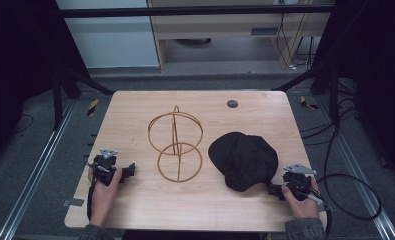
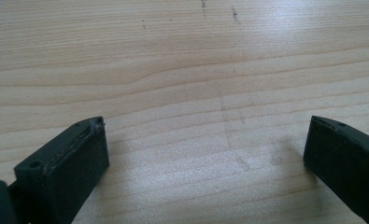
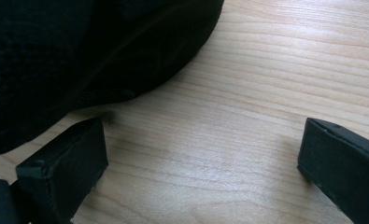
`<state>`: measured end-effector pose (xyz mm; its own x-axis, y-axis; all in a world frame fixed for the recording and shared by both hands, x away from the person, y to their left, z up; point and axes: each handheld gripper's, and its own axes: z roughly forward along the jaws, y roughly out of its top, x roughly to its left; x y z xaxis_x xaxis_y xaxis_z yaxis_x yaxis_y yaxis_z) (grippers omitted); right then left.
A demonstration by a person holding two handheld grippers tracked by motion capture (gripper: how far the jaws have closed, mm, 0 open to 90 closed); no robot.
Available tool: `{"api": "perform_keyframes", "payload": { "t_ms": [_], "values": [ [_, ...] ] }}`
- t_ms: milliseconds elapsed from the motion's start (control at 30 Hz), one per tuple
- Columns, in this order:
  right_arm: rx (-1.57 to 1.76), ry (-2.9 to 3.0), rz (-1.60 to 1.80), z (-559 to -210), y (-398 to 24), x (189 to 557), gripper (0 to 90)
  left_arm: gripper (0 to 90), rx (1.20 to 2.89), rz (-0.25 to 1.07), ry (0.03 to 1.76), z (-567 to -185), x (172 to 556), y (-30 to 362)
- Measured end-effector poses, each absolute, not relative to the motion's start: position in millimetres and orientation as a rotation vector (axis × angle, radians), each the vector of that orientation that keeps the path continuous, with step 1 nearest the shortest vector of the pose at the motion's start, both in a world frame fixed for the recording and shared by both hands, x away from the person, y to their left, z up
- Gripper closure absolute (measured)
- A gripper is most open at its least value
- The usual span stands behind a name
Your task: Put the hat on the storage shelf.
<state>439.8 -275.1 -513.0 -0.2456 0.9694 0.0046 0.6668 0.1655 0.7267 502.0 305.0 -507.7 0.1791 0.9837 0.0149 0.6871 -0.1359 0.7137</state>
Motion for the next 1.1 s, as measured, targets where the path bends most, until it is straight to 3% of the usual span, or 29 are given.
{"api": "perform_keyframes", "payload": {
  "t_ms": [333, 767, 1100],
  "values": [
    [1.480, 2.057, 0.809, -498.9, -274.8, 431.0, 7.2, 0.0, 1.890, 0.676, 1.568, -507.7, 501.3, 304.3],
    [1.410, 2.121, 0.854, -435.9, -281.0, 403.4, 9.8, 0.0, 1.888, 0.679, 1.577, -507.7, 499.0, 302.6],
    [1.309, 2.244, 0.936, -385.9, -246.7, 418.0, 8.6, 0.0, 1.885, 0.679, 1.579, -507.7, 499.1, 302.3]
  ]
}}
